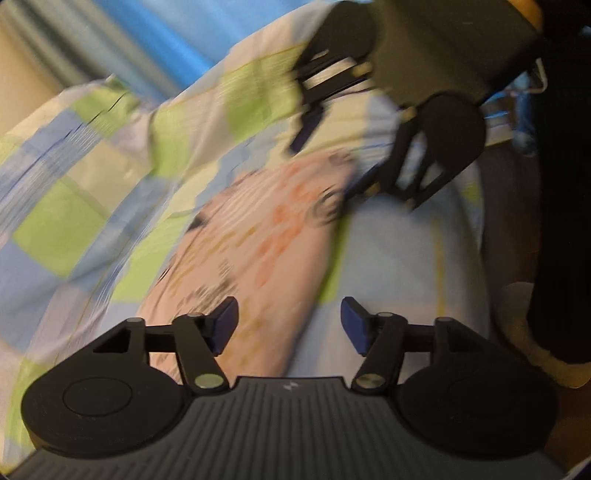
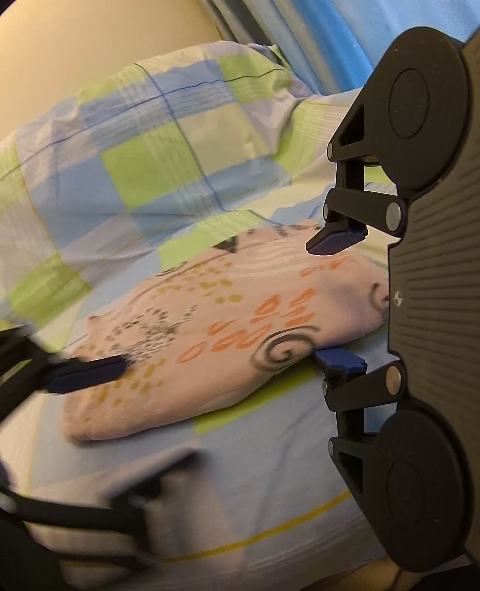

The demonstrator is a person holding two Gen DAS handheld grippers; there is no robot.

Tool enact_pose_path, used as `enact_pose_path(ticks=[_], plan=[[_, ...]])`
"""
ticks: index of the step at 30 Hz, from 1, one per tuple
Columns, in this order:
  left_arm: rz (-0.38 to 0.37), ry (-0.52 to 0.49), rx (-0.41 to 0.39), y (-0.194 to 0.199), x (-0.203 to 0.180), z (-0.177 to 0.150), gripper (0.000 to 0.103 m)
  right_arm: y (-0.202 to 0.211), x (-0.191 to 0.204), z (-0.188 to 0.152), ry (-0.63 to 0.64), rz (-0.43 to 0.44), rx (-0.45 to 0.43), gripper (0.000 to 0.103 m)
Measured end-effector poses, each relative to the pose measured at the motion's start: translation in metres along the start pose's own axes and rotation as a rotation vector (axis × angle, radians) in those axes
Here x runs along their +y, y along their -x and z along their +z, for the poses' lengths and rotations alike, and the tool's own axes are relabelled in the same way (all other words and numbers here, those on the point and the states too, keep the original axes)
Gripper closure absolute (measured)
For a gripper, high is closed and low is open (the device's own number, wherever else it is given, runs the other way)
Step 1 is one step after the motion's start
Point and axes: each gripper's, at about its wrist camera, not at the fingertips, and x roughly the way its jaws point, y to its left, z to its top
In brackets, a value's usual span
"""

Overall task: Fold clothes
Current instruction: 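Grasp one end of the folded shorts with the left gripper while the right gripper grasps the other end, then lift the folded shorts with both grippers and carry them to the blue blanket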

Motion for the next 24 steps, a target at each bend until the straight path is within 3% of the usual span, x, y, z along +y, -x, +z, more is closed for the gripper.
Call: enact_pose_path(ticks=[4,10,16,19,21,24], plan=[[0.07,-0.044,-0.01,-0.022,-0.004,0.016,0.04,-0.001,-0.005,0.003,-0.036,0.007,-0.009,0.051],[0.223,-0.265,0.039,-0.028,-0.01,0.001,0.039,0.0,-0.009,-0.016,-0.014,-0.022,0.007,0.051],[0.306,-0.248,0.135,-0.017,0.005,-0.027,0.039,0.0,0.003,-0.013,0.052,-0.061,-0.012,0.051],[0.3,-0.243,0.129,-0.024,0.005,-0.021,0.044,-0.003,0.006,0.002,0.074,-0.06,-0.039,0.051],[0.263,-0.172,0.112,-0.028,0.012,-0.015,0.051,-0.007,0.007,0.009,0.1,-0.066,-0.049,0.051],[0.243,-0.145,0.108,-0.029,0.016,-0.014,0.05,-0.014,0.005,0.011,0.142,-0.075,-0.059,0.053]])
